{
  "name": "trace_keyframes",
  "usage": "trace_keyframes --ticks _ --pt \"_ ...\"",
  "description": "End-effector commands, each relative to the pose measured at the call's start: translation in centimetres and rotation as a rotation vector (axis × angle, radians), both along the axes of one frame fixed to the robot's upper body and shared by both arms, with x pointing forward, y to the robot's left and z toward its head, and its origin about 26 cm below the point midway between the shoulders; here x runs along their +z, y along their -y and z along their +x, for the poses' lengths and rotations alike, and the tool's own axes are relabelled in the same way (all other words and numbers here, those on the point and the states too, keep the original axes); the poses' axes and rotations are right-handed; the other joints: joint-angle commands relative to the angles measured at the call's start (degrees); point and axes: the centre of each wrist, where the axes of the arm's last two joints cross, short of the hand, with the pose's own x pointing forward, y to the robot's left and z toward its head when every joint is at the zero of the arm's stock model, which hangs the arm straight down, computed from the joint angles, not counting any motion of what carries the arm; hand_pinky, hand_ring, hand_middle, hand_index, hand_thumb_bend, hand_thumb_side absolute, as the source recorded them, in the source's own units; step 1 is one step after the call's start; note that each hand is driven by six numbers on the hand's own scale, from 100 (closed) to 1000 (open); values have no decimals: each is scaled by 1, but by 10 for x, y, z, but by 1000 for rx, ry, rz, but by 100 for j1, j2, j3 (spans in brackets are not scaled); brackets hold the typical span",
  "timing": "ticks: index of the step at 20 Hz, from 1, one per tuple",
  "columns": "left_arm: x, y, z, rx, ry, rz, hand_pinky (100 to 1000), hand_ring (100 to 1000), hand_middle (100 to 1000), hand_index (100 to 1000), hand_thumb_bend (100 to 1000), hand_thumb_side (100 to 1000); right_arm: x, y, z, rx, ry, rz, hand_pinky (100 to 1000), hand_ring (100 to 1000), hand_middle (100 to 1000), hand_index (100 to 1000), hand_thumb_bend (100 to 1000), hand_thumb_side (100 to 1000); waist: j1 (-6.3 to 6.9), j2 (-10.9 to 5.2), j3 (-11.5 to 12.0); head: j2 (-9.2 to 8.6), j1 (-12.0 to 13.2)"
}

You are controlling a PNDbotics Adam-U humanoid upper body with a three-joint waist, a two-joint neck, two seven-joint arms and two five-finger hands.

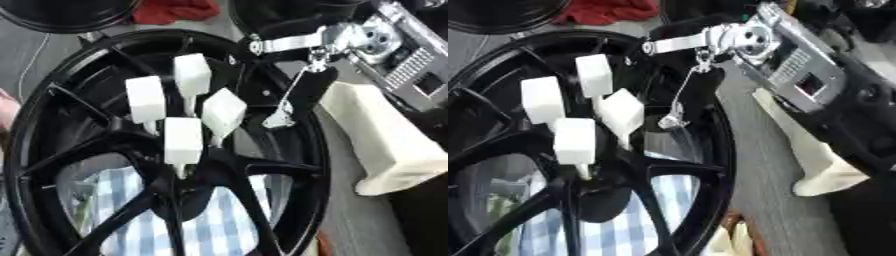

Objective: Pull the pin out of the wheel hub.

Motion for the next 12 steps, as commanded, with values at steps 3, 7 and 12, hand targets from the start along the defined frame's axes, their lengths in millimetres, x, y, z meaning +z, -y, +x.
trace_keyframes --ticks 3,7,12 --pt "8 0 -2 -8 24 15 880 631 674 764 100 733 9 -1 -5 5 27 -11 856 890 798 815 402 100 42 -158 -12 -69 -7" --pt "8 0 -2 -8 25 15 880 631 674 764 100 732 9 -2 -5 6 26 -10 856 890 798 814 403 100 41 -158 -11 -68 -9" --pt "8 0 -2 -9 24 15 880 631 674 764 100 732 9 -4 -5 15 23 -13 855 891 803 814 404 100 36 -166 -9 -62 -16"
